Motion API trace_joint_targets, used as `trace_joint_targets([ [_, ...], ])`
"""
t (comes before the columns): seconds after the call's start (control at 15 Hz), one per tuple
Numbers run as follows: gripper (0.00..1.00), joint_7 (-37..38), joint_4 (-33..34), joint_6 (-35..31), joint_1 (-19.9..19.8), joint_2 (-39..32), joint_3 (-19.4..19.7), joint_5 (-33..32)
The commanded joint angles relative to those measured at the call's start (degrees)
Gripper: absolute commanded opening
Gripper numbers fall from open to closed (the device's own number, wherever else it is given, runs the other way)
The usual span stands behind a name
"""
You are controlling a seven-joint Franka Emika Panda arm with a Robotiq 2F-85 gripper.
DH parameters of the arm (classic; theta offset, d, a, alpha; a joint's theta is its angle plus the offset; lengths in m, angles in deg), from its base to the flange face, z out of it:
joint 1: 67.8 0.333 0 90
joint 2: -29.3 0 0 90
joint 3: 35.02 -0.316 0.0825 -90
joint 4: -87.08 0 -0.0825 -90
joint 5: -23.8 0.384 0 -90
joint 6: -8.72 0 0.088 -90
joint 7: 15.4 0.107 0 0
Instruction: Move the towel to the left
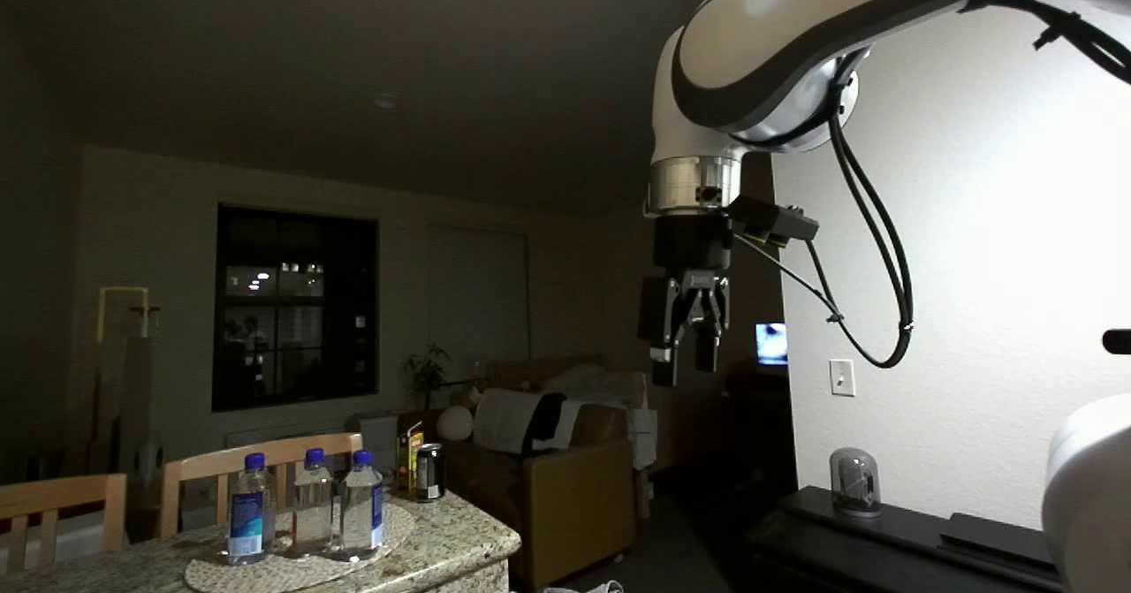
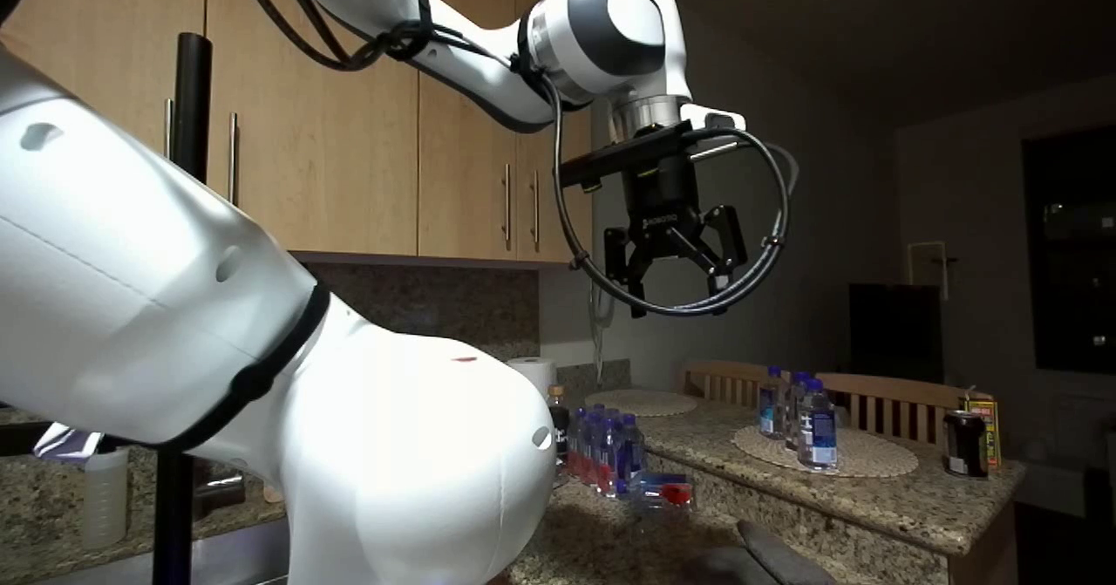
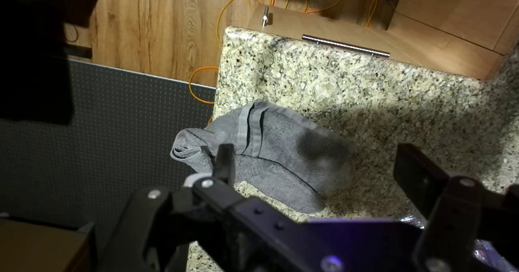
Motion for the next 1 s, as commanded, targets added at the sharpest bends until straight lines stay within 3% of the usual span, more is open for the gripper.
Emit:
trace_joint_targets([
  [0.0,1.00,-0.01,0.36,0.05,0.06,-0.37,0.09,-0.29],
  [0.47,1.00,-0.73,2.81,-1.66,-0.02,-2.97,1.14,-0.18],
  [0.93,1.00,-1.90,8.10,-10.33,-0.39,-12.49,3.28,-0.31],
])
